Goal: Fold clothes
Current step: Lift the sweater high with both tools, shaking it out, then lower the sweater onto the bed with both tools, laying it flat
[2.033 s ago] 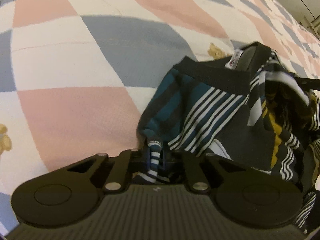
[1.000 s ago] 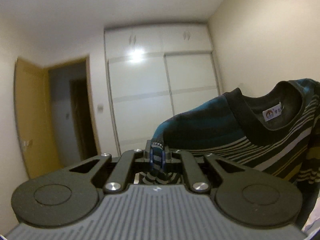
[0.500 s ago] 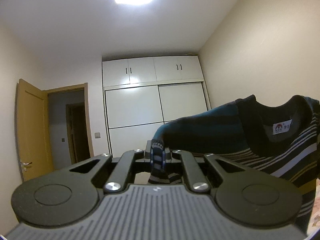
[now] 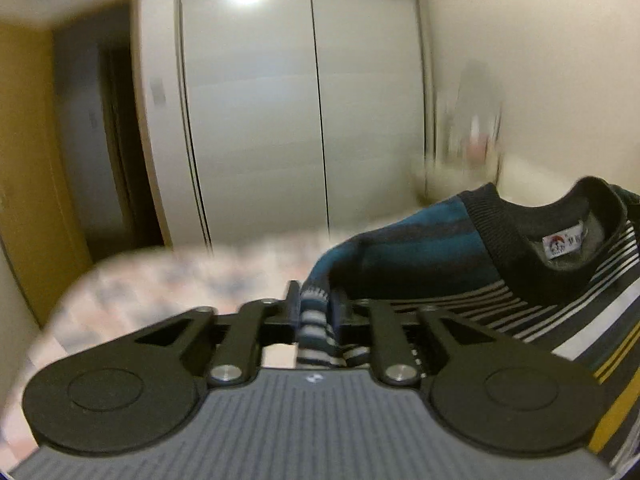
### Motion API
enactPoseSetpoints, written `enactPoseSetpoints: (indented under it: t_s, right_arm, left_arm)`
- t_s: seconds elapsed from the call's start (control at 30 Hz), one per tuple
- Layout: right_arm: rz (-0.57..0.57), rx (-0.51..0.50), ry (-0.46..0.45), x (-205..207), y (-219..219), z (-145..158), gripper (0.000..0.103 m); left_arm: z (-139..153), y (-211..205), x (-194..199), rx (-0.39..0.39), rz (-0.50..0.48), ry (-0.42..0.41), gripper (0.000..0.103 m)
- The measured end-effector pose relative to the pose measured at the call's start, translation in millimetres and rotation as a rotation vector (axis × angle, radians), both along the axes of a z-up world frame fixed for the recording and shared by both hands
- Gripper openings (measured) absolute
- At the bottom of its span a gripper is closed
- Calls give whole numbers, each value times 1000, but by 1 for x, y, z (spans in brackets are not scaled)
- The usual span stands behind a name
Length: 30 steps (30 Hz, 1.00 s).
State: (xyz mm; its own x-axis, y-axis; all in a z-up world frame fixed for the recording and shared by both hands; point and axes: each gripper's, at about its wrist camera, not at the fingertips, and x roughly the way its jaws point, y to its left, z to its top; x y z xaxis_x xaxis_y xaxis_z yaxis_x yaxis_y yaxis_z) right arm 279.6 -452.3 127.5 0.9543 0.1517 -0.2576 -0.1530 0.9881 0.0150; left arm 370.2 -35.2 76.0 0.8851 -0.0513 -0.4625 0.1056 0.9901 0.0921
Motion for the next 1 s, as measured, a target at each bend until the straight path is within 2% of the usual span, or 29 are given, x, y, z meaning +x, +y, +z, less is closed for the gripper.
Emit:
enactPoseSetpoints:
  t_s: [0.03, 0.07, 0.1, 0.13, 0.17, 0.23, 0.27, 0.3, 0.33, 0.4, 0.47, 0.6, 0.67, 0.77, 0.83, 0.87, 0.9, 0.93, 0.97, 1.0]
  right_arm:
    - [-18, -10, 78, 38, 1, -24, 8]
    - [-36, -20, 156, 76, 1, -47, 16]
    - [-54, -30, 234, 113, 2, -71, 37]
    - [-72, -41, 312, 151, 3, -94, 41]
    - [-87, -49, 386, 186, 3, -117, 42]
    - [-56, -35, 456, 207, 4, -153, 50]
    - [-40, -28, 490, 215, 4, -170, 59]
    - [-22, -29, 509, 206, 1, -184, 66]
    - [-4, -30, 527, 197, -2, -197, 66]
    - [31, -30, 568, 178, -9, -224, 66]
    - [33, 11, 672, 151, -22, -252, 66]
    - [-26, 134, 922, 59, -46, -306, 66]
    - [-92, 204, 1042, 10, -54, -330, 66]
    - [-218, 318, 1129, -52, -66, -354, 69]
    - [-266, 349, 1159, -83, -69, -367, 70]
    - [-281, 361, 1167, -96, -69, -373, 75]
    - [-302, 360, 1153, -105, -69, -377, 81]
    - [-318, 366, 1139, -111, -69, -382, 83]
    - [-333, 389, 1124, -116, -69, -388, 83]
    - [-347, 413, 1110, -120, -69, -394, 83]
  left_arm:
    - [-26, -4, 38, 16, 30, 70, 30]
    - [-55, -6, 71, 41, 77, 148, 32]
    - [-82, -8, 93, 56, 108, 216, 31]
    - [-107, -7, 102, 64, 135, 265, 31]
    - [-126, -4, 101, 53, 147, 291, 31]
    - [-157, 6, 92, 17, 168, 346, 32]
    - [-170, 13, 83, -6, 178, 375, 32]
    - [-183, 16, 68, -12, 188, 397, 32]
    - [-195, 19, 52, -20, 198, 420, 32]
    - [-227, 27, -4, -72, 213, 504, 32]
    - [-248, 27, -56, -132, 217, 600, 33]
    - [-275, 25, -144, -202, 192, 769, 48]
    - [-286, 31, -178, -205, 202, 812, 52]
    - [-302, 53, -222, -268, 251, 858, 56]
    - [-309, 61, -236, -303, 267, 856, 72]
    - [-318, 62, -242, -304, 265, 864, 77]
    - [-326, 63, -247, -305, 262, 872, 77]
    - [-336, 60, -249, -295, 260, 888, 67]
    - [-344, 57, -250, -285, 256, 902, 64]
    - [-344, 51, -253, -262, 235, 885, 52]
